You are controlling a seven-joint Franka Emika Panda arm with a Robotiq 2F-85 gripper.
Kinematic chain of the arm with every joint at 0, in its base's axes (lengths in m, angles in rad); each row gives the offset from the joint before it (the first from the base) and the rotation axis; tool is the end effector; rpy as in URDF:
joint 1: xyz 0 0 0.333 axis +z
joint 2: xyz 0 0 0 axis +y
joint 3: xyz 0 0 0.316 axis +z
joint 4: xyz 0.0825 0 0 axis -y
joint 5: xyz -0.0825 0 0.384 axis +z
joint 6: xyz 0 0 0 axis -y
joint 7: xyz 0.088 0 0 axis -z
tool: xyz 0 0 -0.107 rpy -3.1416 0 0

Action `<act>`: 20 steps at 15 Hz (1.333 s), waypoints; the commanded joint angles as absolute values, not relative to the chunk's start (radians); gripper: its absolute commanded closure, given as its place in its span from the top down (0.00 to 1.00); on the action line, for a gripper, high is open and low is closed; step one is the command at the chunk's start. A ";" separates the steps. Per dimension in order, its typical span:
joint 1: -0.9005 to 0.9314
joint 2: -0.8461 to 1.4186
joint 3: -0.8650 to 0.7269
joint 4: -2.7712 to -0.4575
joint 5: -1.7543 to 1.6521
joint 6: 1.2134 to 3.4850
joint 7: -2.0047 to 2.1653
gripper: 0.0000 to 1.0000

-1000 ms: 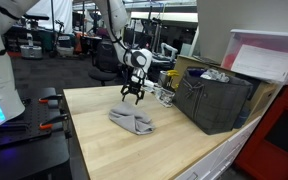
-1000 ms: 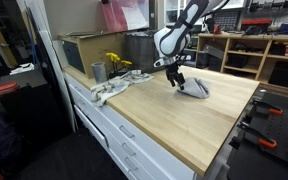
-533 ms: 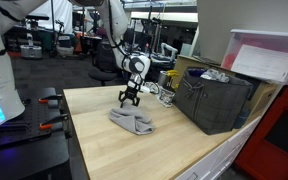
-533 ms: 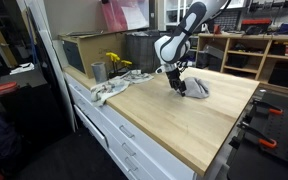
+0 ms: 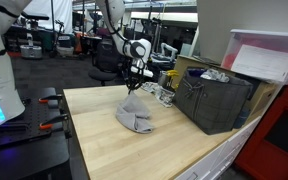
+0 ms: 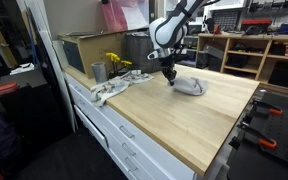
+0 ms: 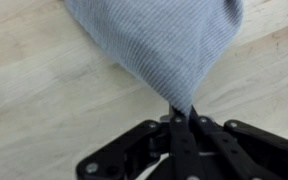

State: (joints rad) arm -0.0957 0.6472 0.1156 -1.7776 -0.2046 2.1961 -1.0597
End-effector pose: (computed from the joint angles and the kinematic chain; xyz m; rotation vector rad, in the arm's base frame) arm 0.6333 0.0015 0.1783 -2.5405 -1.7429 0.3573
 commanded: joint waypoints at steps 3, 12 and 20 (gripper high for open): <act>-0.098 0.493 0.189 -1.828 -0.147 2.204 -1.198 0.01; -0.126 0.317 0.216 -1.873 -0.012 2.184 -1.378 0.67; -0.174 0.352 0.036 -1.871 0.019 2.189 -1.211 1.00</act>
